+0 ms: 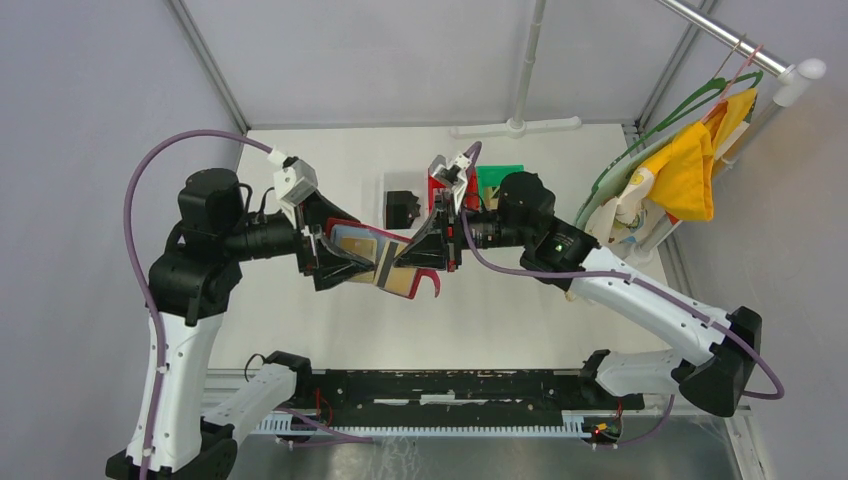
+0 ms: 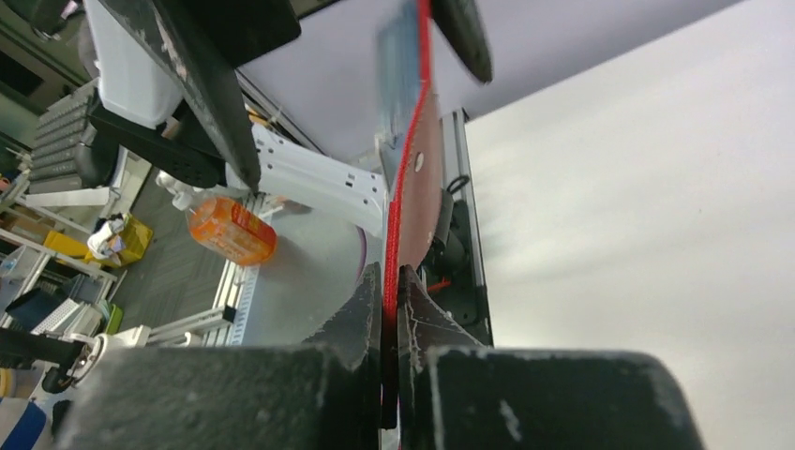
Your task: Take the credit cards out of the card holder
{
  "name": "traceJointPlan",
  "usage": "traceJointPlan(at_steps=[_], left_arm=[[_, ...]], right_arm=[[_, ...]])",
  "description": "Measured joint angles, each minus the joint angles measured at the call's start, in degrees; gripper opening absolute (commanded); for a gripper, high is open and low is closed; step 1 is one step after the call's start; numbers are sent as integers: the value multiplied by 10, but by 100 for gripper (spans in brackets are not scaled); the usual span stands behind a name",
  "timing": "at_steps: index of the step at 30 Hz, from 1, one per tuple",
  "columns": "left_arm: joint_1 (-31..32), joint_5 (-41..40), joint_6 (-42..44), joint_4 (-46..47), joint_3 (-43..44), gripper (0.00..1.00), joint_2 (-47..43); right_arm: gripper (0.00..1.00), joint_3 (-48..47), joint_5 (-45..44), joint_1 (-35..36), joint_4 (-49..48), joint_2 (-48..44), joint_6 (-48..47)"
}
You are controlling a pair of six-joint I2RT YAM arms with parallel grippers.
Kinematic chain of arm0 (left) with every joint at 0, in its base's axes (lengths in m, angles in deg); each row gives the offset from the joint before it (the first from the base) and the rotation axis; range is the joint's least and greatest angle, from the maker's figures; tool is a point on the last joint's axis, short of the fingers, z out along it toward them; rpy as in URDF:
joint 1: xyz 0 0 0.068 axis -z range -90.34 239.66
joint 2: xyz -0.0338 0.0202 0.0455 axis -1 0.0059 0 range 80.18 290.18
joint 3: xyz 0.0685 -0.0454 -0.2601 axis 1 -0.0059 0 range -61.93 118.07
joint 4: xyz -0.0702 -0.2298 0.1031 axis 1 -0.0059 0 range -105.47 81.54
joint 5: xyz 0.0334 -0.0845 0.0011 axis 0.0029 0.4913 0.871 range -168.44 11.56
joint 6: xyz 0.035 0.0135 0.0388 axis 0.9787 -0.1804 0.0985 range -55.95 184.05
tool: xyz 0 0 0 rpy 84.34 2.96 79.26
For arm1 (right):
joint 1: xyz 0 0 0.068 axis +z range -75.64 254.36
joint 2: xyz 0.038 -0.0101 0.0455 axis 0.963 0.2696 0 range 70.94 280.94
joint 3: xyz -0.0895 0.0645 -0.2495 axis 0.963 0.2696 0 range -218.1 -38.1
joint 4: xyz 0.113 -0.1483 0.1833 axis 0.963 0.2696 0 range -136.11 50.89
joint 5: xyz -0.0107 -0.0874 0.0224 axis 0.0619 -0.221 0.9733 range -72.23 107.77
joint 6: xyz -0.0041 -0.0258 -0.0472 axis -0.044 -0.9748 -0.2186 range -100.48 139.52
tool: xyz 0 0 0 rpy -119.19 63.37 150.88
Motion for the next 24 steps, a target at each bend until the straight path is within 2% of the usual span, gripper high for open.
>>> traceJointPlan(at_steps=[5,11,16,24], left_arm=[[0,-52,-25,35,31,100,19],[0,-14,-61,106,26,99,33],[3,37,-23,61,0,98,50],[23,46,67,-21,-33,100,52]], right_arm=[[0,-72,5,0,130,23,-65],[0,-99,14,11,211,54,-107],[0,-99,28,24,251,64,-135],[0,-136,67,39,257,80,-165]])
